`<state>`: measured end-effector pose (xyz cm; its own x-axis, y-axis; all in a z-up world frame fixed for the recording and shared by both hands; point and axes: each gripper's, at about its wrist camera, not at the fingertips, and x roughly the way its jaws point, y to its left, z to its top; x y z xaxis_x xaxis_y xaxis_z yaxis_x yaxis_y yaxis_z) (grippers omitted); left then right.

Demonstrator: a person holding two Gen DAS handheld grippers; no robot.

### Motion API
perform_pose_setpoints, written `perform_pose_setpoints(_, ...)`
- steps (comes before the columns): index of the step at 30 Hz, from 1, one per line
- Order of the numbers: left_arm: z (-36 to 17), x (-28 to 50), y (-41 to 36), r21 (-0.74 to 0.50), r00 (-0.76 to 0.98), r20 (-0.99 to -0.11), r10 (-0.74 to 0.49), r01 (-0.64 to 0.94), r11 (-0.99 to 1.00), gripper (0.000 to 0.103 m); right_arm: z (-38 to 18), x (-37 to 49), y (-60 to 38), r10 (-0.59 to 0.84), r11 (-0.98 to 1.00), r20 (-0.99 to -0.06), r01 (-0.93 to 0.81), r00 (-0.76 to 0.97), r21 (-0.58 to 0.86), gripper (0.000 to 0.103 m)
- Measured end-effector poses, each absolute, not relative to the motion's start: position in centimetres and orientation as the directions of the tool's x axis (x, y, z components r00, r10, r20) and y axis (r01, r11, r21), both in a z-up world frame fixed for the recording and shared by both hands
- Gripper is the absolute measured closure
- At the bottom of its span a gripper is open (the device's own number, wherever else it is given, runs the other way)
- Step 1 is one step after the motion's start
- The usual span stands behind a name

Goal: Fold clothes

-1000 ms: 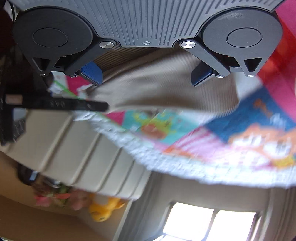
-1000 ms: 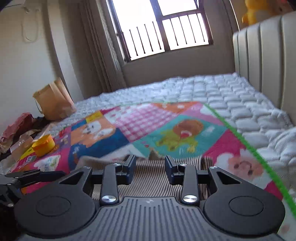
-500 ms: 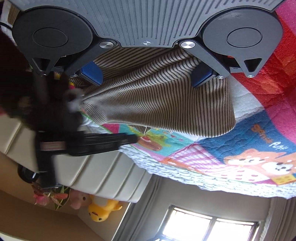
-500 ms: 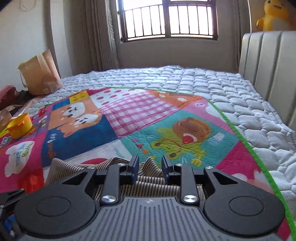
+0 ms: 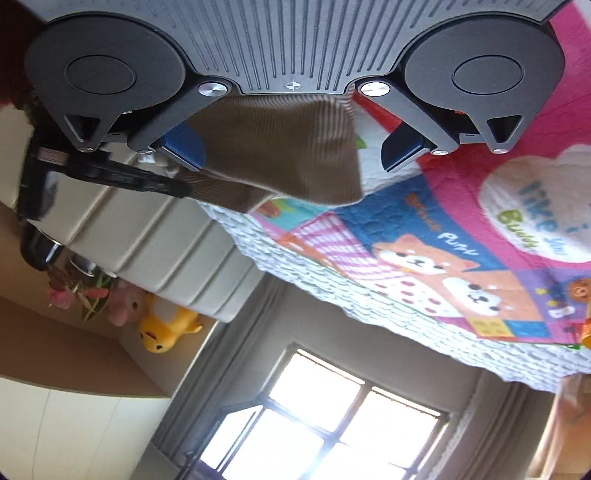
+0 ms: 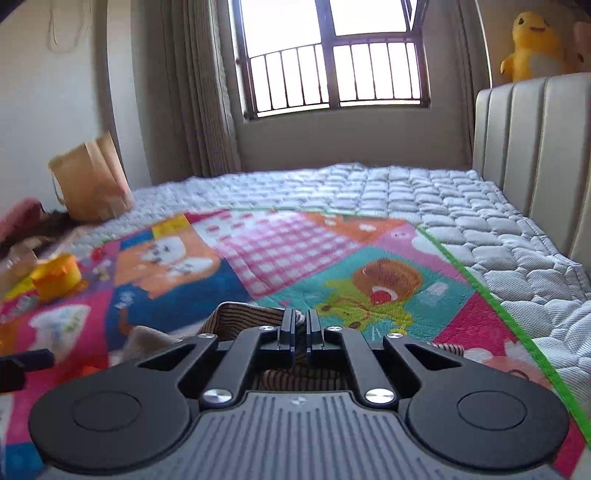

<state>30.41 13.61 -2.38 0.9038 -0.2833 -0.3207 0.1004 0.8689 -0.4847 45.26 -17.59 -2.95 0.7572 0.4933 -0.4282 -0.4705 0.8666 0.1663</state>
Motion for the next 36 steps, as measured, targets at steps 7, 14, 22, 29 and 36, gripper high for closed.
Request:
perform_pose_setpoints(7, 0.8, 25.6, 13.9, -0.546, 0.895, -0.349, -0.278, 0.047, 0.836, 0.000, -1.5, 34.6, -23.1, 0.578, 0.816, -0.376, -0.516, 0.725, 0.260, 0.099)
perform_pose_setpoints(14, 3.7, 25.2, 10.1, -0.474, 0.872, -0.396, -0.288, 0.075, 0.877, 0.000, -6.1, 27.9, -24.9, 0.601, 0.793, -0.480, -0.554, 0.639, 0.254, 0.099)
perform_pose_setpoints(22, -0.3, 27.0, 7.2, -0.292, 0.777, -0.592, -0.215, 0.042, 0.955, 0.000, -3.8, 24.7, -29.7, 0.601, 0.798, -0.387, -0.552, 0.699, 0.242, 0.042)
perform_pose_setpoints(29, -4.2, 24.8, 9.0, -0.232, 0.710, -0.690, -0.144, -0.027, 0.972, 0.000, -3.9, 27.4, -33.0, 0.533, 0.837, -0.371, -0.411, 0.760, 0.361, 0.000)
perform_pose_setpoints(36, -4.9, 24.8, 8.6, -0.483, 0.684, -0.648, -0.336, -0.027, 0.875, 0.000, -7.4, 30.2, -31.6, 0.538, 0.822, -0.449, -0.327, 0.713, 0.466, 0.007)
